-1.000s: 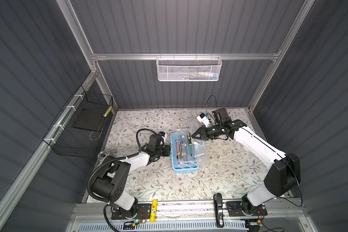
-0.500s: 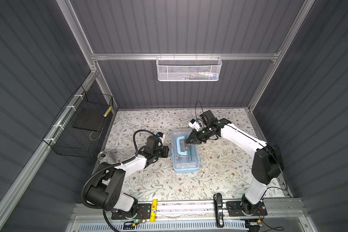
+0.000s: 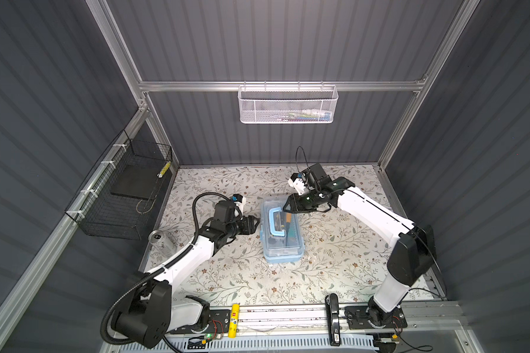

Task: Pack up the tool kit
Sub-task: 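Press the lid down with the right gripper while the left reaches the latch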

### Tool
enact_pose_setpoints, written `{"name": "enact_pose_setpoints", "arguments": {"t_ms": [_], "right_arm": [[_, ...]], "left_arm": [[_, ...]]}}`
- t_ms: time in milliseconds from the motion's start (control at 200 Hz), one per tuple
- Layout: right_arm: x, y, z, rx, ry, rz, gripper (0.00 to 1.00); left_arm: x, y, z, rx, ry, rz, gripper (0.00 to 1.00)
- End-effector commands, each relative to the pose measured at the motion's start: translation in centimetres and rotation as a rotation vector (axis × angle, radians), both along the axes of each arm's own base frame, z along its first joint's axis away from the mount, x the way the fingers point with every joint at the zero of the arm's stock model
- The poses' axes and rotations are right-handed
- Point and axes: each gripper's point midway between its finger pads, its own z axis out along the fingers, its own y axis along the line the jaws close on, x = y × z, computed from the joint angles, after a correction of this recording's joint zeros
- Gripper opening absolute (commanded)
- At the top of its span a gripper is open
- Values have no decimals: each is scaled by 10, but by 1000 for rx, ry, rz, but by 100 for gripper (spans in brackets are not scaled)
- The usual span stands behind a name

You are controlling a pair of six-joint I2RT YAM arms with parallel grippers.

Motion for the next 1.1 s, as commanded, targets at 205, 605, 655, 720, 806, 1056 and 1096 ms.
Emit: {"name": "enact_pose_setpoints", "arguments": {"t_ms": [205,605,655,720,806,1056,1096], "right_arm": [[-7,-21,-46,-109,-46,20,66],[-3,-22,-65,-70,-36,31,70],[-4,-18,-65,-44,-27,46,70],[-2,-17,-65,-29,-21,53,70],[-1,-14,-67,-9,-4,65,69],[-3,-11,-64,17,34,94,69],[-4,-12,-64,16,38,97,69]], "left_arm": [[-31,-46,37,-170,27,-201,72],[-54,-52,-11,25,144,-238,57],[-56,-52,-13,31,152,-239,56],[-58,-53,-14,36,158,-247,52],[-62,-61,-13,30,160,-263,49],[-72,-90,-7,1,147,-310,44],[-71,-93,-7,10,136,-307,43]]}}
